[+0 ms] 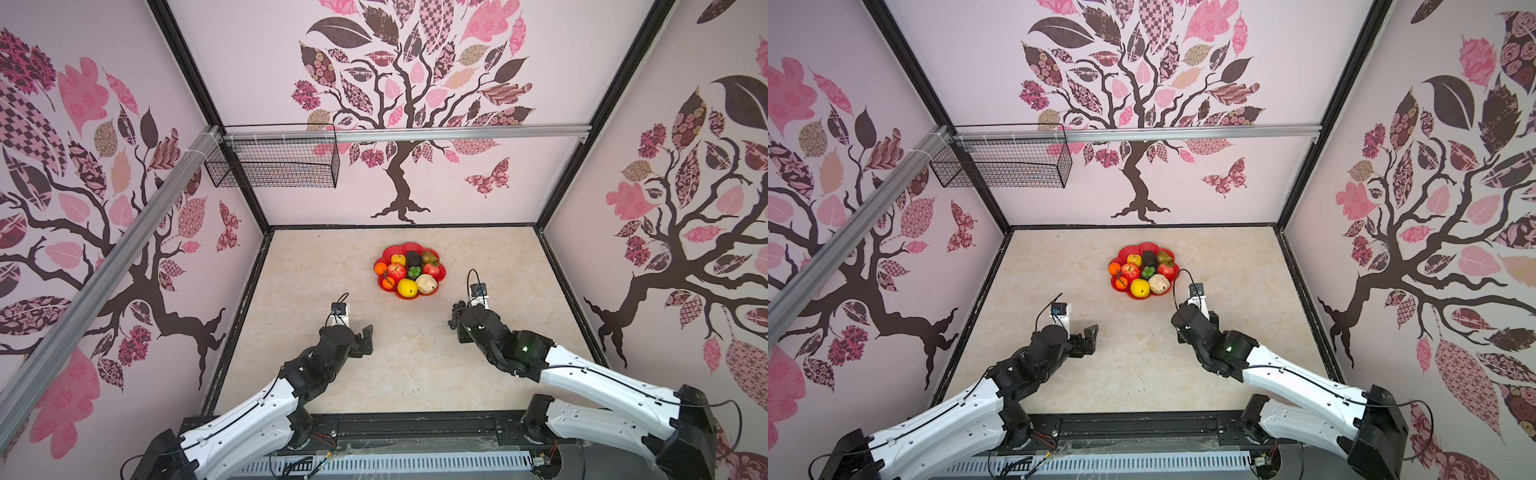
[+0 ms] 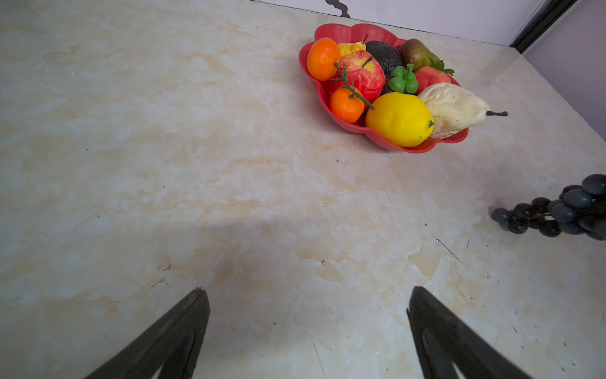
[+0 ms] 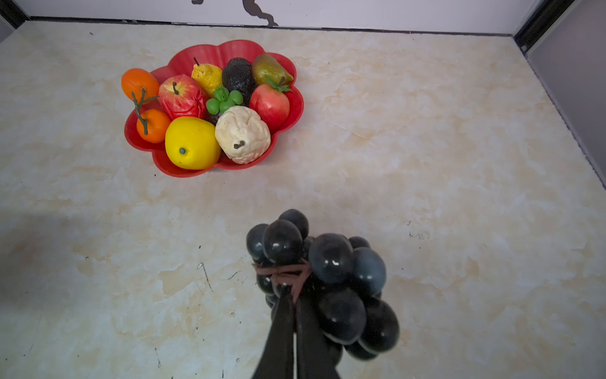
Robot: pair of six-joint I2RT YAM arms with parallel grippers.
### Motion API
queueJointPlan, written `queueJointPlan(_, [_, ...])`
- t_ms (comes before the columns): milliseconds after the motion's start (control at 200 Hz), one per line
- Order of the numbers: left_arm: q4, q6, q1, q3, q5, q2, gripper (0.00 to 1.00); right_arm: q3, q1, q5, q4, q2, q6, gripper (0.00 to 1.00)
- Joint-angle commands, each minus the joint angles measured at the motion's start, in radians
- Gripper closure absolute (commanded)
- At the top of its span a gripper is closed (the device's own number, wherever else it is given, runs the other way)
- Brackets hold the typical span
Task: Arrange fruit in a fruit bowl
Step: Pick up the fruits from the center of the table, then place the fruits in the fruit bowl.
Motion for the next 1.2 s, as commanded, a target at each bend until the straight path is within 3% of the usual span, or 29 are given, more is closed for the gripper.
queueJointPlan(0, [0.013, 0.015, 0.004, -0.013, 0.007, -0.017, 0.02, 0.066, -0.011, 0.028, -0.014, 0.004, -0.052, 1.0])
queueJointPlan(510, [0.018, 0.035, 0.004, -0.042, 0.011, -0.123, 0.02, 0.382, -0.067, -0.031, -0.095, 0.137, -0.184, 1.0])
queueJointPlan(835, [-0.015, 0.039, 0.003, -0.058, -0.016, -0.229, 0.02, 0.661, -0.085, -0.066, -0.101, 0.304, -0.263, 1.0])
queueJointPlan(1195, [-0.038, 0.038, 0.004, -0.058, -0.041, -0.269, 0.02, 0.916, -0.123, -0.197, -0.052, 0.557, -0.303, 1.0])
